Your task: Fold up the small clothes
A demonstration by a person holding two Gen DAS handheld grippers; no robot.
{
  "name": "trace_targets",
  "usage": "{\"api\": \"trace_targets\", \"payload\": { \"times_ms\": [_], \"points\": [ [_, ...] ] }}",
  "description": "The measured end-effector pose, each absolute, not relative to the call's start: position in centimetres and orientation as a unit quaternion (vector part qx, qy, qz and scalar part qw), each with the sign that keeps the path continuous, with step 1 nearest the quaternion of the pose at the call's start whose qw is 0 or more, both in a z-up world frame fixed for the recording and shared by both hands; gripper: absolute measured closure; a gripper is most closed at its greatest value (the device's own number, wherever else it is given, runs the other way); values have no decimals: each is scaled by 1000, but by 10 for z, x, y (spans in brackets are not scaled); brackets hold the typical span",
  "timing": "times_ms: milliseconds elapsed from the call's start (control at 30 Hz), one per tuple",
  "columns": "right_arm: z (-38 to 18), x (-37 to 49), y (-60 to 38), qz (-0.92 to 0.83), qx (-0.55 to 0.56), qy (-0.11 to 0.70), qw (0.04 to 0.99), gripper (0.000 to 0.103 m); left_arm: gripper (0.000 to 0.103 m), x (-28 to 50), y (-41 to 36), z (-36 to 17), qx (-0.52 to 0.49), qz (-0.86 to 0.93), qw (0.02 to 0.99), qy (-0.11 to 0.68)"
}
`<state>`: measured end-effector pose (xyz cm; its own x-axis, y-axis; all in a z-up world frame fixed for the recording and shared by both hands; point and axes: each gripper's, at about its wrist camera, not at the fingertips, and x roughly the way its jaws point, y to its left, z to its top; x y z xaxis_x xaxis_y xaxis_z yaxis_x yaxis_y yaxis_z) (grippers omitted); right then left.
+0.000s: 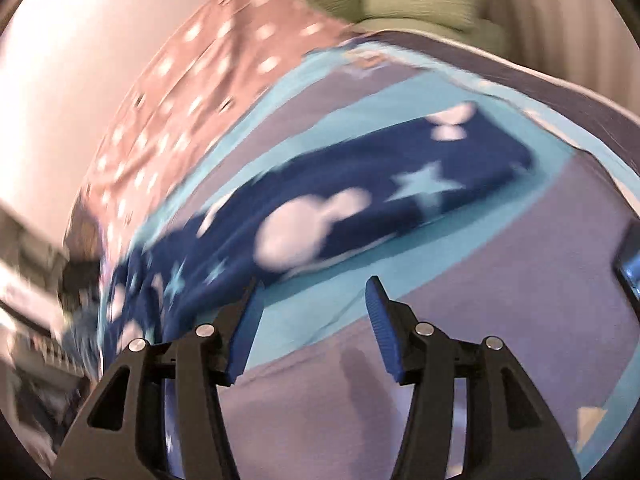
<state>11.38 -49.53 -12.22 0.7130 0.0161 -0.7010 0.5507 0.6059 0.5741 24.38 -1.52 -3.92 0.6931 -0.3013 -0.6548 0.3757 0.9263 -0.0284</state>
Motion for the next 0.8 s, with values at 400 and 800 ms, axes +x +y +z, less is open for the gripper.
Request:
{"api": "trace_targets", "payload": {
  "times_ms": [400,800],
  "points": [
    [-193,115,-584,-216,590,257,734,42,23,272,-56,-90,58,-205,889,405],
    [-170,148,-583,-227,530,249,778,90,22,275,-42,-100,13,-219,886,409]
  ]
}}
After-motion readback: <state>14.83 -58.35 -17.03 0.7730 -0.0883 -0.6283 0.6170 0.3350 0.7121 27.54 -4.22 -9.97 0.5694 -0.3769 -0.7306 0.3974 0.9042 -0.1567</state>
